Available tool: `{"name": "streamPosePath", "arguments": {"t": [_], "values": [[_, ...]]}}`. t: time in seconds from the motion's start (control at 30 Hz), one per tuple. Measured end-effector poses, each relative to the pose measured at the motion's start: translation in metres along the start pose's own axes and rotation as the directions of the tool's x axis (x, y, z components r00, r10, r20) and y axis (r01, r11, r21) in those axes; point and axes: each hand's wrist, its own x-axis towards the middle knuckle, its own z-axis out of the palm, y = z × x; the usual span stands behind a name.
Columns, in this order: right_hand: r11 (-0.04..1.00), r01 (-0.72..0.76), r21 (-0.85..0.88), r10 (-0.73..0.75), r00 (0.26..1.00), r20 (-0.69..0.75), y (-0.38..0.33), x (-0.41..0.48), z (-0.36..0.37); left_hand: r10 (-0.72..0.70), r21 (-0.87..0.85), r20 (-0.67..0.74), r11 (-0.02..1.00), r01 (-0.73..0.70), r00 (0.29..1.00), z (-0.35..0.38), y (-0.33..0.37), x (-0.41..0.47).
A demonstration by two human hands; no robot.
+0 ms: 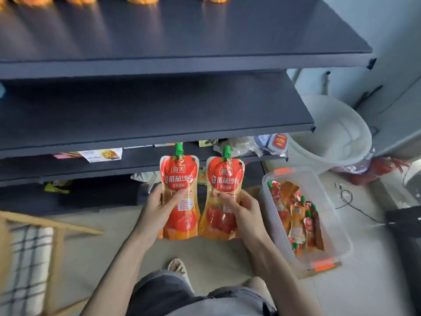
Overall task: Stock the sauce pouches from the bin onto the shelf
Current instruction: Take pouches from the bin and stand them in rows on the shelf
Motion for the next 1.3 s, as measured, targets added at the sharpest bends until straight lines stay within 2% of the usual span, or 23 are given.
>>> {"name": "streamPosePath", "arguments": {"t": [0.27,0.5,0.67,0.9,1.17,1.3], "values": [[0.978,0.208,-0.029,-0.199,0.962,0.185,-0.068,0.028,0.140,0.187,-0.033,-0.217,0.979,-0.199,0.958,-0.130,0.073,0.005],[0.942,0.335,0.025,-0.327,0.894,0.308,-0.133,0.072,0.237,0.357,0.035,-0.371,0.928,-0.371,0.857,-0.204,0.148,0.042],[0.909,0.411,0.062,-0.407,0.846,0.344,-0.176,0.120,0.301,0.448,0.049,-0.387,0.883,-0.467,0.806,-0.254,0.191,0.088],[0.870,0.484,0.088,-0.484,0.809,0.333,-0.225,0.200,0.382,0.501,0.101,-0.441,0.852,-0.513,0.745,-0.326,0.244,0.178],[0.855,0.507,0.105,-0.512,0.798,0.317,-0.259,0.269,0.465,0.555,0.082,-0.421,0.811,-0.579,0.718,-0.403,0.286,0.248],[0.827,0.557,0.079,-0.553,0.780,0.293,-0.264,0.290,0.502,0.571,0.071,-0.383,0.802,-0.593,0.726,-0.435,0.299,0.276]]}}
